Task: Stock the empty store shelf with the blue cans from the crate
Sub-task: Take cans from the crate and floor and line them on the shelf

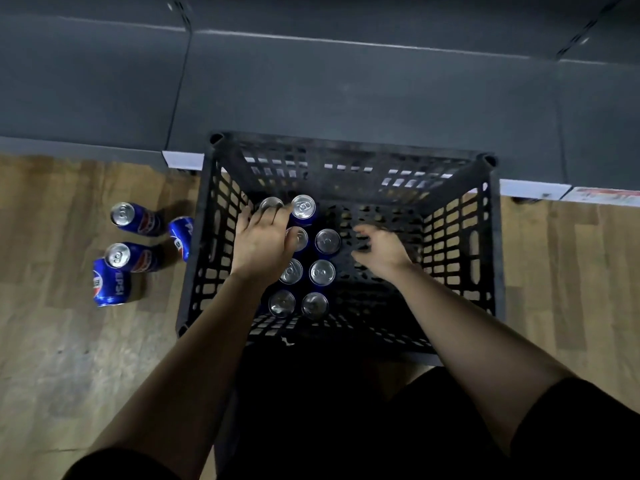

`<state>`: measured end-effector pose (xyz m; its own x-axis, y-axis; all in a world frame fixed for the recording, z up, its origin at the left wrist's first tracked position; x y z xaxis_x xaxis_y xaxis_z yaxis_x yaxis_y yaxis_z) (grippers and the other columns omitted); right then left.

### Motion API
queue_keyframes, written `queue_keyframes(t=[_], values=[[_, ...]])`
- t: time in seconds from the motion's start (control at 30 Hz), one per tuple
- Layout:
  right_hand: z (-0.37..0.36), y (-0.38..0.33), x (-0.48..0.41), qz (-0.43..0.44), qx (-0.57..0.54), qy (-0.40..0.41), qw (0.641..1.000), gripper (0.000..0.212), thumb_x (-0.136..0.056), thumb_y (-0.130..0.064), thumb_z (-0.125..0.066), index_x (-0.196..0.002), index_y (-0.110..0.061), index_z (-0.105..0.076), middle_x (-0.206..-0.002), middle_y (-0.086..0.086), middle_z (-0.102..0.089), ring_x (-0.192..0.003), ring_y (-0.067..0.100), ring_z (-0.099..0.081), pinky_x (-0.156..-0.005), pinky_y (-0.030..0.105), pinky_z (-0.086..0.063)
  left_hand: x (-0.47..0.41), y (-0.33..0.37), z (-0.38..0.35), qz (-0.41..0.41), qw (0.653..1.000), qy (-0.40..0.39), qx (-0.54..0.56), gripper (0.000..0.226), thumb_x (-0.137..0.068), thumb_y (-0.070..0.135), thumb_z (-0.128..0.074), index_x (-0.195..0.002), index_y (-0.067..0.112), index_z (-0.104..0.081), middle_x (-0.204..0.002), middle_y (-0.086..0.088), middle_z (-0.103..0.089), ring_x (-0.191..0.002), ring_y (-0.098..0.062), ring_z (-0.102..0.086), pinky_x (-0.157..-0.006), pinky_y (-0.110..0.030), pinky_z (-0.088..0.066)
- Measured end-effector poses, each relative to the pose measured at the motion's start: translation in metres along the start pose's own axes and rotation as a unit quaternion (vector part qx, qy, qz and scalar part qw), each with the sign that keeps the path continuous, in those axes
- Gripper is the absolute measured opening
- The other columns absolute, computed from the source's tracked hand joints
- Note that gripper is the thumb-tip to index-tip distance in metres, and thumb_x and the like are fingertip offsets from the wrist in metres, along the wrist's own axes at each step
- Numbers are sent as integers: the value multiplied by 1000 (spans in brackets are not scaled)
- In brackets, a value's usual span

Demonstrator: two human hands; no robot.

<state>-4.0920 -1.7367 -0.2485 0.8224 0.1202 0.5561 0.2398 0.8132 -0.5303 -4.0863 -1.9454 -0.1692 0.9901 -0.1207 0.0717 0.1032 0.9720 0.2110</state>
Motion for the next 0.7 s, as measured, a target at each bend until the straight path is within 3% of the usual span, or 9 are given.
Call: queue_keyframes(t=[0.13,0.33,0.5,0.57,0.7], values=[[-27,12,-17,1,-13,0,1000,61,-82,-40,-73,-136,-18,-53,-113,8,-69,-97,23,-65,-78,26,-47,-2,-15,-31,18,1000,-20,-11,44,-97,36,-43,-133,12,-47,-129,-11,-57,-118,-32,-51,-108,-49,-25],[-59,15,-33,6,-51,-9,999,82,-73,-45,-80,-142,-16,-45,-136,7,-58,-124,24,-54,-99,27,-42,-6,-22,-57,23,999,-21,-17,44,-97,37,-41,-134,14,-46,-128,-10,-57,-119,-30,-51,-110,-46,-21],[-71,11,-44,1,-122,-22,992,74,-72,-34,-83,-135,-18,-48,-123,-2,-59,-115,16,-55,-85,21,-37,-7,-29,-63,14,1000,-4,-8,46,-94,37,-37,-130,10,-50,-120,-11,-61,-113,-32,-54,-110,-47,-23],[-76,10,-47,-14,-157,-40,987,71,-73,-28,-83,-133,-17,-48,-118,-5,-56,-110,13,-53,-84,22,-38,-8,-30,-64,9,1000,-5,-5,46,-93,35,-36,-130,10,-50,-120,-11,-61,-113,-31,-53,-110,-48,-22],[-87,13,-52,-39,-195,-50,979,77,-71,-25,-80,-137,-20,-42,-130,1,-51,-117,17,-51,-94,30,-42,-9,-27,-67,3,1000,-7,6,43,-94,29,-41,-130,9,-49,-123,-12,-59,-114,-32,-52,-110,-49,-21]])
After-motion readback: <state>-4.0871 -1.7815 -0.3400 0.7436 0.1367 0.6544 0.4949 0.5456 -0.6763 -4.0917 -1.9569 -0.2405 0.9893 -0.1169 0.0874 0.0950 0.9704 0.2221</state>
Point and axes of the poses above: each hand's wrist, its own x-axis away from the middle knuckle, its own z-axis out of the back of the hand, y = z × x, the point moved 8 cm from there along -x, towards the middle knuckle
